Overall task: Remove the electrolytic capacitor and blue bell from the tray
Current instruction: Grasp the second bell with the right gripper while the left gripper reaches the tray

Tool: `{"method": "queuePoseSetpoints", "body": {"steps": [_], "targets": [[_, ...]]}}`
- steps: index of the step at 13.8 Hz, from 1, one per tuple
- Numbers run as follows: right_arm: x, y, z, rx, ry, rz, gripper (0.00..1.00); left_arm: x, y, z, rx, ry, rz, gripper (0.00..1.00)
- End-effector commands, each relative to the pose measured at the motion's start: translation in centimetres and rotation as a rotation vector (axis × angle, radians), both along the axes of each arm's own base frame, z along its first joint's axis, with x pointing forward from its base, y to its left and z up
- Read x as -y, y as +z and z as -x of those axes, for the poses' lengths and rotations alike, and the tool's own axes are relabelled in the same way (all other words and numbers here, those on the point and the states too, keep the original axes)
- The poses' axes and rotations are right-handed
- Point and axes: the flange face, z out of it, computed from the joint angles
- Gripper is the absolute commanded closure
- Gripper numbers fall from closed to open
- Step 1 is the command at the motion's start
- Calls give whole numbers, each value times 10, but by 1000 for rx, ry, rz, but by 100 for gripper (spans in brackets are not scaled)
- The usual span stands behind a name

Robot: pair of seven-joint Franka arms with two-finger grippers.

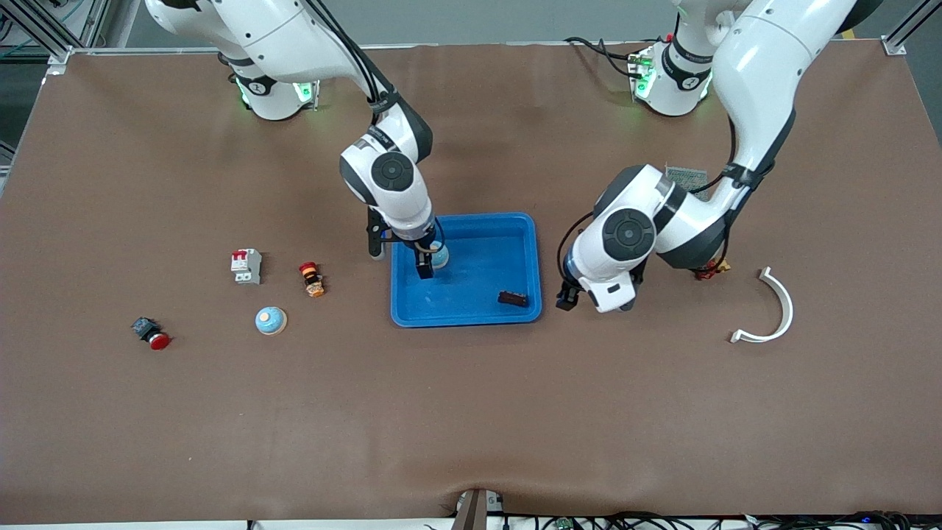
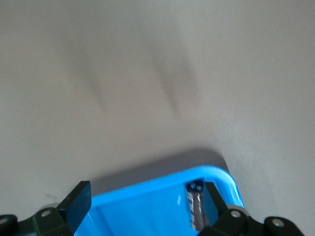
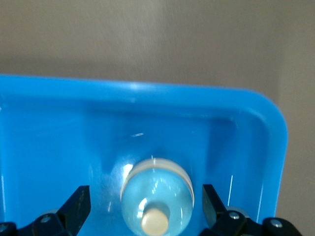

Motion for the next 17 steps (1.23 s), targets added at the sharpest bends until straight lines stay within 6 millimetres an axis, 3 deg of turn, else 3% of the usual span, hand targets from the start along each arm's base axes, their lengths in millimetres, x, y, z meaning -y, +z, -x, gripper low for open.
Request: {"method": "queuePoseSetpoints", "body": {"steps": [1, 2, 4, 12, 17], "targets": [[-16, -10, -5, -2, -16, -4, 0, 24, -2, -12, 7, 66, 29, 3], [-16, -10, -5, -1, -13, -4, 0, 33, -2, -10, 22, 73, 42, 11], [-14, -10, -7, 0, -8, -3, 0, 42, -6, -10, 46, 102, 64, 15], [-10, -14, -7, -4, 33, 16, 0, 80, -47, 4, 125, 153, 54, 38], [-11, -15, -5, -4, 55, 19, 0, 94, -68, 14, 136, 145, 31, 46]]}}
